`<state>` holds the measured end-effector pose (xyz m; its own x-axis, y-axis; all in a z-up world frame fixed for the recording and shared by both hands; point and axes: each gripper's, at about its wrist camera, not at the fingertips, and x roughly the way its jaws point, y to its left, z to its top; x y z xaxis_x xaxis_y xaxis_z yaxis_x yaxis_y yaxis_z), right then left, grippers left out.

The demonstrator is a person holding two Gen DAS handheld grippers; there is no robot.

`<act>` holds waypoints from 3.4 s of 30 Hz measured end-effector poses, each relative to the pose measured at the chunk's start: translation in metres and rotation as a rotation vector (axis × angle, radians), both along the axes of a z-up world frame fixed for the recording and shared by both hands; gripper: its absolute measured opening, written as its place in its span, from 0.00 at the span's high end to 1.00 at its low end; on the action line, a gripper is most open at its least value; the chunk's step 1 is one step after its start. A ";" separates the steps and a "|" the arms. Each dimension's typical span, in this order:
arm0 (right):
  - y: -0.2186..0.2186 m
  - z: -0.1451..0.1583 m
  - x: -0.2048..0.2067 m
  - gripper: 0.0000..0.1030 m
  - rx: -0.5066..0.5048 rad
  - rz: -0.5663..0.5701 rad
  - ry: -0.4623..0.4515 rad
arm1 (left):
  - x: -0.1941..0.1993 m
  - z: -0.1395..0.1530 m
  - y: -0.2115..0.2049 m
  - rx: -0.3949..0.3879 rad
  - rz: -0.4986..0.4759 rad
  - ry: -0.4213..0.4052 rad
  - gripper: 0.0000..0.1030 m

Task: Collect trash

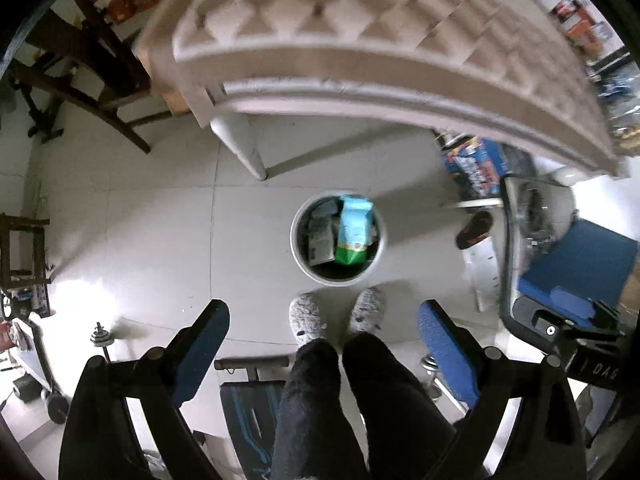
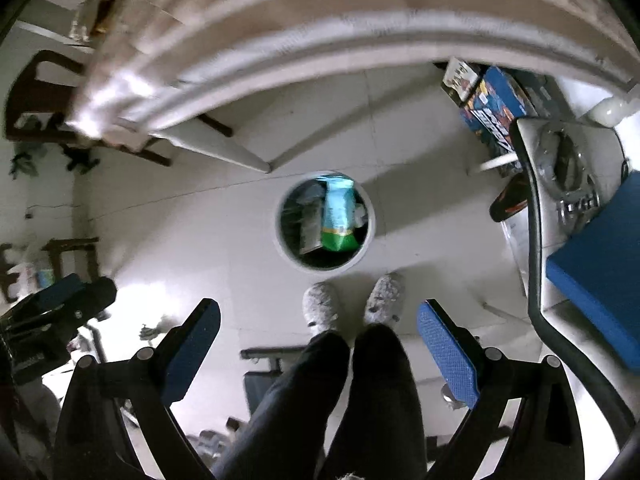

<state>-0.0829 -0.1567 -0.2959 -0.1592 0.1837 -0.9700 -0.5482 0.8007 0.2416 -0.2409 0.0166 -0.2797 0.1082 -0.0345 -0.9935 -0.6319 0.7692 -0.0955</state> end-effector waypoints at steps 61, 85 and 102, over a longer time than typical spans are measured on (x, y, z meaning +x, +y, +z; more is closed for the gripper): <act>-0.077 0.312 -0.046 0.00 0.291 0.127 0.024 | -0.047 0.231 -0.047 -0.078 -0.089 -0.363 0.00; -0.084 0.315 -0.044 0.00 0.284 0.137 0.024 | -0.046 0.233 -0.051 -0.091 -0.103 -0.368 0.00; -0.090 0.315 -0.042 0.00 0.284 0.149 0.026 | -0.046 0.234 -0.050 -0.093 -0.106 -0.368 0.00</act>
<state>-0.1246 -0.2469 0.0192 -0.2293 0.4190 -0.8785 -0.6450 0.6105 0.4595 -0.2870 -0.0333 -0.0460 0.4479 -0.1531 -0.8809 -0.4596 0.8057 -0.3737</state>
